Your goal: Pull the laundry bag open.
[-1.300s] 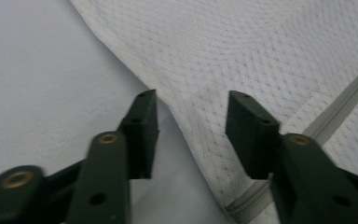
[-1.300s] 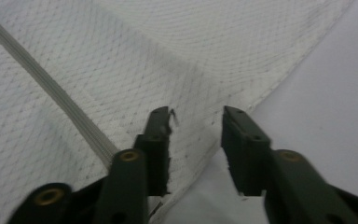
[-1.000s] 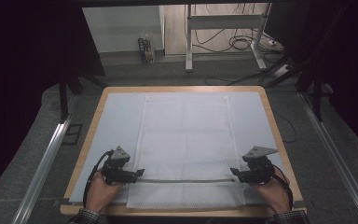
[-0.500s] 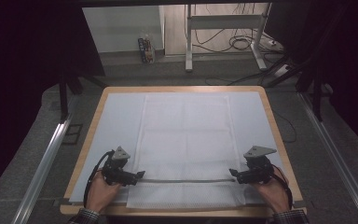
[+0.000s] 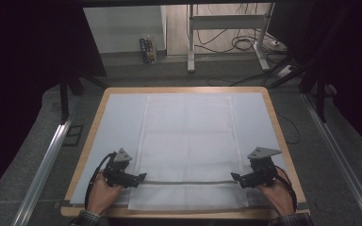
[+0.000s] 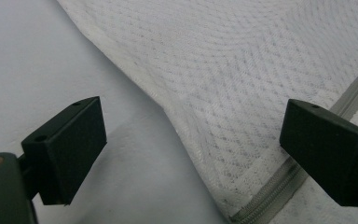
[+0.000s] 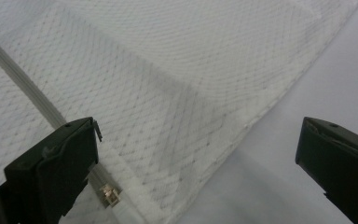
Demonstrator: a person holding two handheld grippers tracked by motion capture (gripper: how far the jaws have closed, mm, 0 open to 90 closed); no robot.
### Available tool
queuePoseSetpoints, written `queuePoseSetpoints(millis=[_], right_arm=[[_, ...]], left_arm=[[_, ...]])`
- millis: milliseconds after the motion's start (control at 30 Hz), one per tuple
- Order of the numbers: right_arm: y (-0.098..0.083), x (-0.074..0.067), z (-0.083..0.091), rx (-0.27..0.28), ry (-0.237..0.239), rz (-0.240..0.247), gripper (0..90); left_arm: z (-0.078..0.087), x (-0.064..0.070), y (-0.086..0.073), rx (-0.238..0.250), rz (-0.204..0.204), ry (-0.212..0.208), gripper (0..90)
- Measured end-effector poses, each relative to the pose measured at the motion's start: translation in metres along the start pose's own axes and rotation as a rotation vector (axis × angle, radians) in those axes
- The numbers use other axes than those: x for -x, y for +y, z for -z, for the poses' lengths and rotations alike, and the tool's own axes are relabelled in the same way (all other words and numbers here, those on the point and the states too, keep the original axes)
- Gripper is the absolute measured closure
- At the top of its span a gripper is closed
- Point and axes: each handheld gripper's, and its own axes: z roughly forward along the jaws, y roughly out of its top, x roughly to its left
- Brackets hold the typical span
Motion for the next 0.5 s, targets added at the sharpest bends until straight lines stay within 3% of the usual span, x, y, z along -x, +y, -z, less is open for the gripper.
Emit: queuePoseSetpoints(millis=[200, 500], right_arm=[[-0.008, -0.004, 0.011, -0.004, 0.01, -0.02, 0.0], [-0.02, -0.018, 0.018, -0.046, 0.02, 0.012, 0.0]], left_arm=[[-0.002, 0.001, 0.0, -0.011, -0.01, -0.005, 6.8], [0.0, 0.0, 0.0, 0.012, -0.006, -0.012, 6.3]])
